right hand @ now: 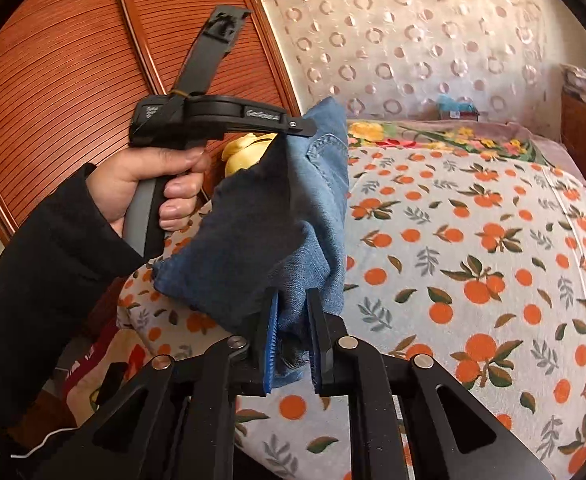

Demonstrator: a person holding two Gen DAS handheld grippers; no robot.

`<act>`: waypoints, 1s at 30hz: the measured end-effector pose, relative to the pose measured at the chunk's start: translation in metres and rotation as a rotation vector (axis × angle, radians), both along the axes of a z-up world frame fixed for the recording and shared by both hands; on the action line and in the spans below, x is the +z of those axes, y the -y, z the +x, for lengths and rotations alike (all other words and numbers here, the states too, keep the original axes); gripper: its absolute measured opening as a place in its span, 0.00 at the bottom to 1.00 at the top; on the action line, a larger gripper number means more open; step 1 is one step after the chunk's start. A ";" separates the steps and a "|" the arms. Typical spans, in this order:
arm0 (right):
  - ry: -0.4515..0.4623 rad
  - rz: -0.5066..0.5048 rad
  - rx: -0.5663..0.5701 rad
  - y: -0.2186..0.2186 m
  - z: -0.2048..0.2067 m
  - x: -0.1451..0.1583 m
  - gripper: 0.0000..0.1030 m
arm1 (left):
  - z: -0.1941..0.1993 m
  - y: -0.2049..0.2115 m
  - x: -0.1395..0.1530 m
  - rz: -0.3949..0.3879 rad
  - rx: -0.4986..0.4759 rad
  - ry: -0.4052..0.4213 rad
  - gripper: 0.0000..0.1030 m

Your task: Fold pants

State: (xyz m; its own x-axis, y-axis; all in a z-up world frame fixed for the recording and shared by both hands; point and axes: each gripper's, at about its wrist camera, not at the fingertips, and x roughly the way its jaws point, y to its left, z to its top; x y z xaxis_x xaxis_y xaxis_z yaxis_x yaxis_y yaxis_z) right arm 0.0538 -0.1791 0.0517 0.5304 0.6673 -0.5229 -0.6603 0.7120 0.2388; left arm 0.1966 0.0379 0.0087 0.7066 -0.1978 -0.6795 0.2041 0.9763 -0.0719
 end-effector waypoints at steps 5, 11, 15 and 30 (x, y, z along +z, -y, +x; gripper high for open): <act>0.051 0.038 0.018 0.015 -0.016 0.024 0.23 | -0.027 -0.033 0.011 -0.034 0.032 0.043 0.06; 0.098 0.002 -0.027 0.023 -0.004 0.040 0.25 | -0.047 -0.065 0.012 -0.066 0.072 0.068 0.06; 0.092 -0.040 -0.014 0.001 0.013 0.034 0.25 | -0.056 -0.088 0.005 -0.087 0.106 0.066 0.06; -0.031 -0.090 0.183 -0.099 0.033 0.003 0.25 | -0.066 -0.155 -0.030 -0.085 0.221 0.021 0.06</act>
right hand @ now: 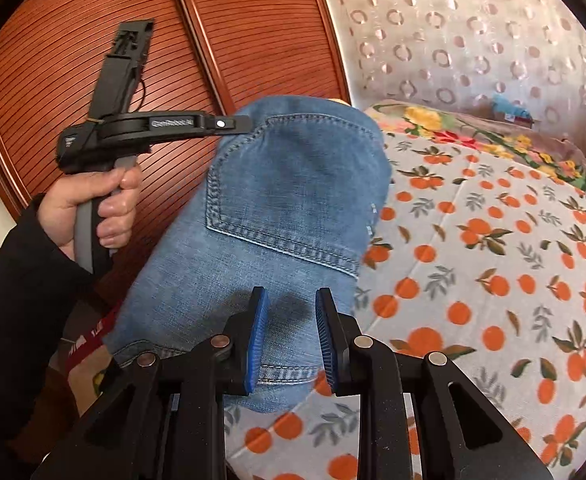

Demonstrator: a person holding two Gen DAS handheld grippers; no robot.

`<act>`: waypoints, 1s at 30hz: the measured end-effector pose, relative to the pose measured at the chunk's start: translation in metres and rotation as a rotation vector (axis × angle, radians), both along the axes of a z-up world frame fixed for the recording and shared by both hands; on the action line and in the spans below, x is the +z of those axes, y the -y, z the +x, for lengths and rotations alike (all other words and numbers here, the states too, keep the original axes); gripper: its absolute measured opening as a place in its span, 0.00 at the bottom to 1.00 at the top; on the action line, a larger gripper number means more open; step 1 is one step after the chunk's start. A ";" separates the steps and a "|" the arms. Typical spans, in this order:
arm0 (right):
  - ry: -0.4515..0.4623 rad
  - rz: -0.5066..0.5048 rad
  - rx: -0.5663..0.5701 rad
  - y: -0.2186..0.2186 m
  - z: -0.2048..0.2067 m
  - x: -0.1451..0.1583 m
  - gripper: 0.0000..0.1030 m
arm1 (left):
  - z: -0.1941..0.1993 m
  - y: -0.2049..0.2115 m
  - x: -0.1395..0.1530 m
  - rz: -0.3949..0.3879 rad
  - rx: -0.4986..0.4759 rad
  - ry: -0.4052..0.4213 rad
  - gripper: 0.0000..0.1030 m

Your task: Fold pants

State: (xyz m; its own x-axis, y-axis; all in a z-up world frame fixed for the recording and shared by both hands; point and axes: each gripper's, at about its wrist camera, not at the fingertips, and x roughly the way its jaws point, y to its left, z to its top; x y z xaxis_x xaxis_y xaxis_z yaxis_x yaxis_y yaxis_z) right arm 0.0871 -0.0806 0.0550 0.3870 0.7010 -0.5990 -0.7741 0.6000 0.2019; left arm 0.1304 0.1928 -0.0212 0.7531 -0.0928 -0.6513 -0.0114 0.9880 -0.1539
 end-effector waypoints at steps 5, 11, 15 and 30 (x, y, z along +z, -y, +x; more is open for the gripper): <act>-0.010 -0.042 0.029 -0.020 -0.006 -0.016 0.25 | -0.007 0.000 -0.010 0.004 0.003 -0.010 0.06; -0.005 -0.042 0.034 -0.026 -0.011 -0.018 0.25 | -0.031 0.004 -0.009 0.043 0.029 0.003 0.08; -0.016 -0.027 0.032 -0.026 -0.009 -0.021 0.25 | -0.050 0.007 -0.009 0.008 0.016 0.016 0.13; 0.059 -0.023 -0.064 0.014 -0.014 -0.011 0.26 | -0.090 0.054 -0.036 -0.001 -0.040 -0.029 0.46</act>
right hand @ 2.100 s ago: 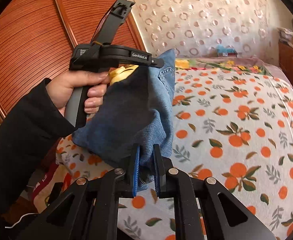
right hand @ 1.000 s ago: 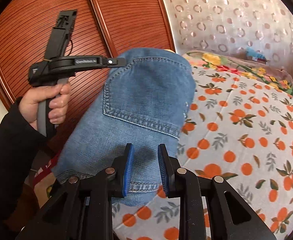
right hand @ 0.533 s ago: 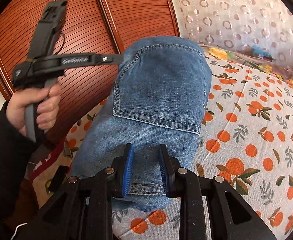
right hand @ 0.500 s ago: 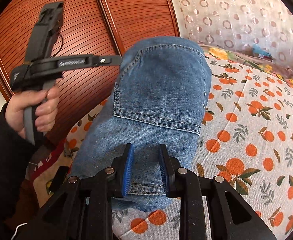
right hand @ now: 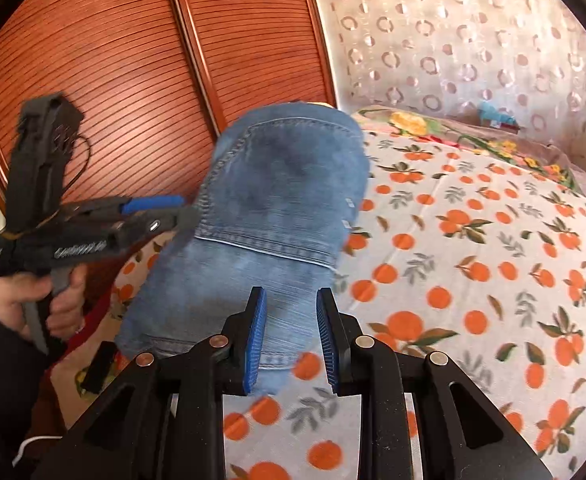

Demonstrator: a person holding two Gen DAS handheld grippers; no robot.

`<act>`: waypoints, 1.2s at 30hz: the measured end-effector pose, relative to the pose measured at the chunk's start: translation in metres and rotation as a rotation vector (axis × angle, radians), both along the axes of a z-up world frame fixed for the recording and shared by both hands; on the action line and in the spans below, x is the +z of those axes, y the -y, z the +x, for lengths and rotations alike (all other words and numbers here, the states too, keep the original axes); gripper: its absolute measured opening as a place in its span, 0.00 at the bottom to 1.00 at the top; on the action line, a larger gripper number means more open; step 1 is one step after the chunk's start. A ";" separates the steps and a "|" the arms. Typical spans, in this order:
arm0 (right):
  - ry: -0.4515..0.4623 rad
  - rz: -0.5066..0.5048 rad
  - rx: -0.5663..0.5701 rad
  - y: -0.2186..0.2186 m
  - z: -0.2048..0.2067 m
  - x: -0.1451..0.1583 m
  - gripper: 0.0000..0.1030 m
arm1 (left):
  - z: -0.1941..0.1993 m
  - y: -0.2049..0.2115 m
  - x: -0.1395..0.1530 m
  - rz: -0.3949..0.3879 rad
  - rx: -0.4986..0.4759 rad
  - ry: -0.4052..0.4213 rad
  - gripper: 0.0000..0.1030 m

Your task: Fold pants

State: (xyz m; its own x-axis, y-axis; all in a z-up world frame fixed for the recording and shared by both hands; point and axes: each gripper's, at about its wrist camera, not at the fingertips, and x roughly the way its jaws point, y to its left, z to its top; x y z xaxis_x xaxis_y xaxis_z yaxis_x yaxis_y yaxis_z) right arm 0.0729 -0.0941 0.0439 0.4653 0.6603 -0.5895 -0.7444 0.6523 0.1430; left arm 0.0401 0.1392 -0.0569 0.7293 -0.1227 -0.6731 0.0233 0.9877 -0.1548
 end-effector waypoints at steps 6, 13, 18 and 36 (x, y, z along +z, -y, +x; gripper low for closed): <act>0.038 -0.026 -0.067 0.015 0.009 -0.004 0.26 | -0.018 0.005 -0.015 -0.012 0.010 -0.030 0.46; 0.038 -0.056 -0.064 0.008 0.014 -0.015 0.26 | -0.028 0.011 -0.024 -0.020 0.015 -0.036 0.46; 0.041 -0.082 -0.077 0.004 0.020 -0.023 0.26 | -0.027 0.011 -0.027 -0.038 0.016 -0.047 0.46; 0.007 -0.042 -0.092 0.012 0.029 -0.029 0.26 | -0.049 0.000 0.014 -0.048 0.021 0.110 0.03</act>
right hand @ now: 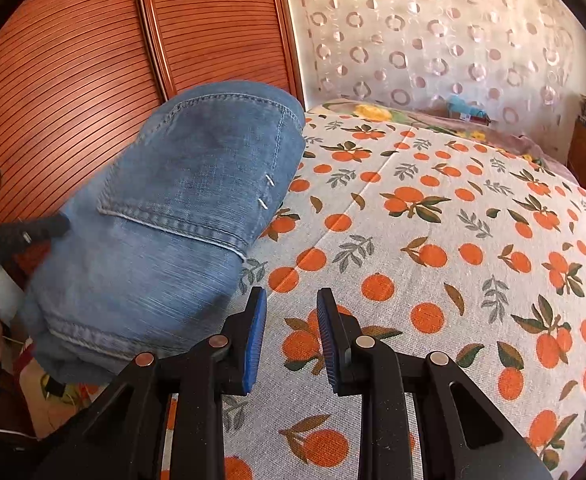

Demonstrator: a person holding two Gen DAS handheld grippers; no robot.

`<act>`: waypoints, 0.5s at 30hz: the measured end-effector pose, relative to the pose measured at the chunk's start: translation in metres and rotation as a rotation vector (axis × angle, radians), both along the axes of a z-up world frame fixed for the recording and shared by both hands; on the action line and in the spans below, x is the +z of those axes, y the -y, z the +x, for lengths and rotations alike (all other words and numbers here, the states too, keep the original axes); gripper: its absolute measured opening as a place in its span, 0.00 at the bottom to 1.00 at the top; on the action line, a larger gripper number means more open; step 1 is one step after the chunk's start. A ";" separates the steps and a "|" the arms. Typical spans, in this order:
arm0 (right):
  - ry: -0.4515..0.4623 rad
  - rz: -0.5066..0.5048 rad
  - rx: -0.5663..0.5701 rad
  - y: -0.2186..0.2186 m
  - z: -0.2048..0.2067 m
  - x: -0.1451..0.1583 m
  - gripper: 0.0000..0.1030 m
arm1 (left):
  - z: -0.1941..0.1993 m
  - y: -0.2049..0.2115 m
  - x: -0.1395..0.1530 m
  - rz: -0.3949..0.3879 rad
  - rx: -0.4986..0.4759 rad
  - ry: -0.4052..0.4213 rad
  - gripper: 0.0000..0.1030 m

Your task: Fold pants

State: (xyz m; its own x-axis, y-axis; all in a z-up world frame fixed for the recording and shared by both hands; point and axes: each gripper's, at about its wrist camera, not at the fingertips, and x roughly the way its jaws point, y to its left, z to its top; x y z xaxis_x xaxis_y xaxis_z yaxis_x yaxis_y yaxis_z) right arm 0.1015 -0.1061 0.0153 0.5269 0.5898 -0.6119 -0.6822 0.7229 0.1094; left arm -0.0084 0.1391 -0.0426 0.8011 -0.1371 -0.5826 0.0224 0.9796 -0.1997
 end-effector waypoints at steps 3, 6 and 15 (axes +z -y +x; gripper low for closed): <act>-0.001 0.000 -0.002 0.001 -0.001 0.000 0.26 | 0.002 -0.008 0.004 0.031 0.028 0.003 0.03; -0.001 -0.001 -0.002 0.001 -0.001 -0.001 0.26 | 0.007 -0.022 -0.006 0.030 0.068 -0.029 0.03; -0.002 -0.001 -0.002 0.001 -0.001 -0.001 0.26 | 0.017 -0.029 -0.040 0.063 0.098 -0.121 0.03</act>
State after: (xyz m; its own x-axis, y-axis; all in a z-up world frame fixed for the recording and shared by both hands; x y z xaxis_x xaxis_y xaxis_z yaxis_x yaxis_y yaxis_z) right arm 0.1008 -0.1066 0.0145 0.5270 0.5883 -0.6133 -0.6806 0.7244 0.1101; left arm 0.0085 0.1684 -0.0830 0.7322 -0.0216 -0.6807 -0.0947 0.9866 -0.1331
